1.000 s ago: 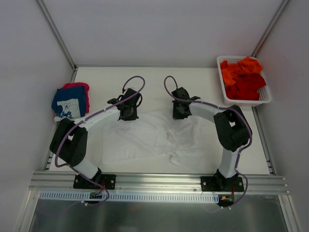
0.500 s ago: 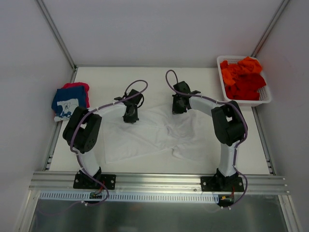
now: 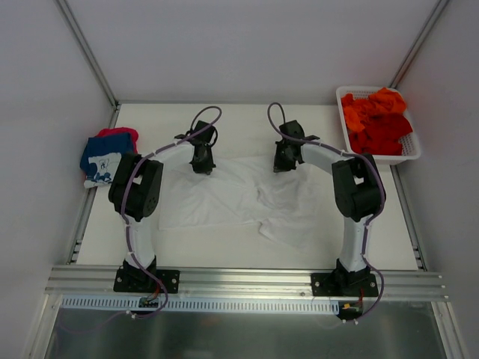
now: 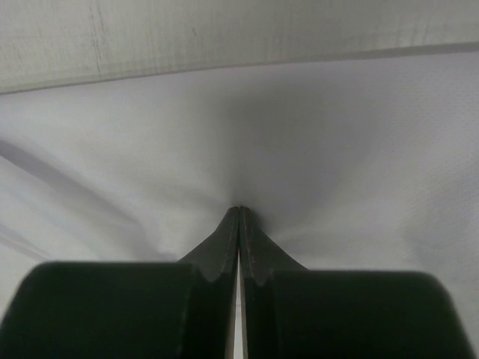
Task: Fold and stack the t-shirts
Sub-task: Fold the tshirt
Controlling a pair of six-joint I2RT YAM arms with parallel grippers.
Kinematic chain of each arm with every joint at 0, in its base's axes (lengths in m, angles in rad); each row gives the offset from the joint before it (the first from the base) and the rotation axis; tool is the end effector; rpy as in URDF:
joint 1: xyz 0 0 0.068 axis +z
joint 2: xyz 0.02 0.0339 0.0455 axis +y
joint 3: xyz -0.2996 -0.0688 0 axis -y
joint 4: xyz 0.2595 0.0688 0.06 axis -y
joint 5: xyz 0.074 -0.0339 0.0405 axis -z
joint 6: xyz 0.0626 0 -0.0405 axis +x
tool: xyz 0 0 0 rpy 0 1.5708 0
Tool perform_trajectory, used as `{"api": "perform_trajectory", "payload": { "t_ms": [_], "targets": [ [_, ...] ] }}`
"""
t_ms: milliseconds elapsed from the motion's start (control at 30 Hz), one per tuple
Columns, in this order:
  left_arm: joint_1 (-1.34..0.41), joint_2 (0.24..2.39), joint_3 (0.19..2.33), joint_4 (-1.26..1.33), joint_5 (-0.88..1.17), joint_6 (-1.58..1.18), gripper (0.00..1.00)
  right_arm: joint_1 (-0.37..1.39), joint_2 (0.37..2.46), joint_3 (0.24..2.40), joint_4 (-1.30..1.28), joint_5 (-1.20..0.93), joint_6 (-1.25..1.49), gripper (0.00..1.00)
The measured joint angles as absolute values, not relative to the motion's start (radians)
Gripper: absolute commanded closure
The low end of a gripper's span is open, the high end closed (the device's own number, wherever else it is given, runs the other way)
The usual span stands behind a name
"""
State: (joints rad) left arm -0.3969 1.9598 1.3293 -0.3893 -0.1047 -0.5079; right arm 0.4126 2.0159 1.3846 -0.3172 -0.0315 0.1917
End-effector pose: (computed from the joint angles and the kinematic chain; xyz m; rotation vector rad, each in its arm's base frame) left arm 0.4175 -0.1679 0.1701 -0.1823 2.5884 -0.1983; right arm 0.4330 0.1917 0.1682 -0.2930 2.5253 0.2815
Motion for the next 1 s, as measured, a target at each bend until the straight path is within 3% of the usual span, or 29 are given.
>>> {"api": "perform_trajectory", "payload": {
  "t_ms": [467, 533, 567, 600, 667, 700, 733, 833, 1000],
  "targets": [
    [-0.403, 1.977, 1.369, -0.366, -0.086, -0.508, 0.97, 0.338, 2.040, 1.429, -0.356, -0.109, 0.139, 0.99],
    [-0.414, 1.905, 1.315, -0.386, -0.140, -0.506, 0.87, 0.338, 1.991, 1.364, -0.331, -0.123, 0.123, 0.94],
    [-0.421, 1.853, 1.287, -0.389, -0.170, -0.506, 0.49, 0.340, 1.960, 1.330, -0.334, -0.134, 0.117, 0.90],
    [-0.427, 1.776, 1.254, -0.394, -0.204, -0.497, 0.29, 0.342, 1.930, 1.304, -0.339, -0.146, 0.112, 0.82],
    [-0.434, 1.634, 1.205, -0.390, -0.255, -0.506, 0.21, 0.352, 1.861, 1.271, -0.348, -0.171, 0.097, 0.75],
    [-0.438, 1.530, 1.176, -0.385, -0.292, -0.502, 0.08, 0.364, 1.820, 1.263, -0.353, -0.178, 0.088, 0.66],
    [-0.439, 1.457, 1.161, -0.381, -0.315, -0.500, 0.01, 0.376, 1.784, 1.262, -0.356, -0.185, 0.084, 0.60],
    [-0.439, 1.221, 1.129, -0.354, -0.407, -0.478, 0.01, 0.440, 1.657, 1.271, -0.353, -0.227, 0.060, 0.52],
    [-0.439, 1.089, 1.042, -0.328, -0.510, -0.471, 0.02, 0.540, 1.648, 1.404, -0.352, -0.315, 0.050, 0.52]
  ]
}}
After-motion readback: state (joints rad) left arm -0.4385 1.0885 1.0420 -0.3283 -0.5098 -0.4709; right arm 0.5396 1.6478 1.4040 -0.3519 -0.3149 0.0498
